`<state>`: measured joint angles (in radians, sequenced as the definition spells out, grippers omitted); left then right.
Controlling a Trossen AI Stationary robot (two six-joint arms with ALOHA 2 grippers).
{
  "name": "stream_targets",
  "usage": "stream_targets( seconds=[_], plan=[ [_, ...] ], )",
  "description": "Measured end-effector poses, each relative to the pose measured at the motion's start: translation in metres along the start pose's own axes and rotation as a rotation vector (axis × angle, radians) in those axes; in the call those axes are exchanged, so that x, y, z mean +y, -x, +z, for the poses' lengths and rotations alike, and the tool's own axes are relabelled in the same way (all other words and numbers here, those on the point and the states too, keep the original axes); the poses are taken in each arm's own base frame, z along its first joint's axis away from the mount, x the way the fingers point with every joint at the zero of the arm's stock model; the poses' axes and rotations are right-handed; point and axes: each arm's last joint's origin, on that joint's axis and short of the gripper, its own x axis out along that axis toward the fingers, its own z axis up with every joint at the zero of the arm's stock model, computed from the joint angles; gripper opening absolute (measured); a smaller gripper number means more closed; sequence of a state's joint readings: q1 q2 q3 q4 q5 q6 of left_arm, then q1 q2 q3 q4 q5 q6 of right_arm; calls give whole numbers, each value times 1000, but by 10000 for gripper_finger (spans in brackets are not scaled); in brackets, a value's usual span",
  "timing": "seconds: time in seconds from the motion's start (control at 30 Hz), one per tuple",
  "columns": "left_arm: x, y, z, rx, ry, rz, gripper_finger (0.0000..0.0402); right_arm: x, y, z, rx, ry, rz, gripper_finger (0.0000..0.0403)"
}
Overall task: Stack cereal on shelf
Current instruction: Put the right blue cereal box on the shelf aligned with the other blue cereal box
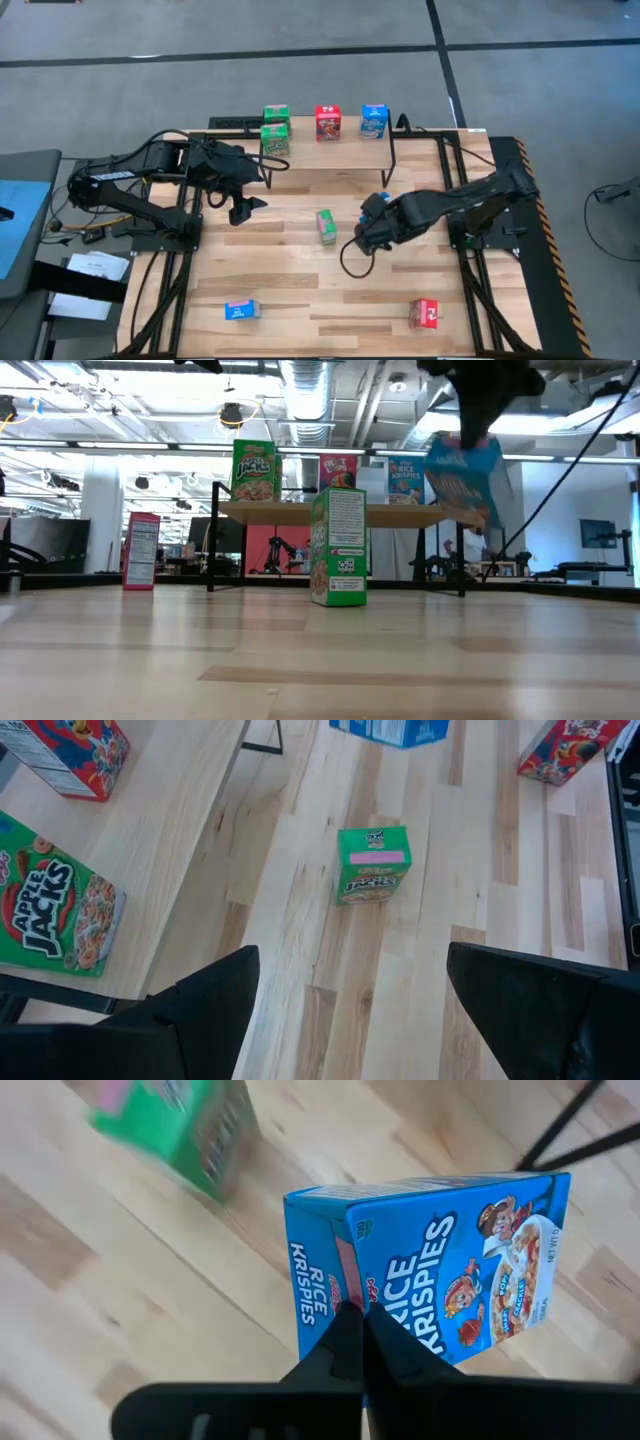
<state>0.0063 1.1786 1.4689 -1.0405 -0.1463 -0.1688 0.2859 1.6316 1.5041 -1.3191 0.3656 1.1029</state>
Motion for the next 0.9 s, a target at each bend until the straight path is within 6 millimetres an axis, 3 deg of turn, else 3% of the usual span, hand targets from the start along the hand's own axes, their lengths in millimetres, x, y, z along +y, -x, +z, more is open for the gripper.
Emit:
stream_targets(
  seconds=[0.17,0.37,0.9],
  plan=[
    [0,0,0,0,0,0,313,-16,18,12,-62,-47,94,7],
    [0,0,0,0,0,0,313,-23,24,21,-143,-102,210,7],
    [0,0,0,0,0,-1,313,-35,-16,-31,-176,-433,563,7]
  ],
)
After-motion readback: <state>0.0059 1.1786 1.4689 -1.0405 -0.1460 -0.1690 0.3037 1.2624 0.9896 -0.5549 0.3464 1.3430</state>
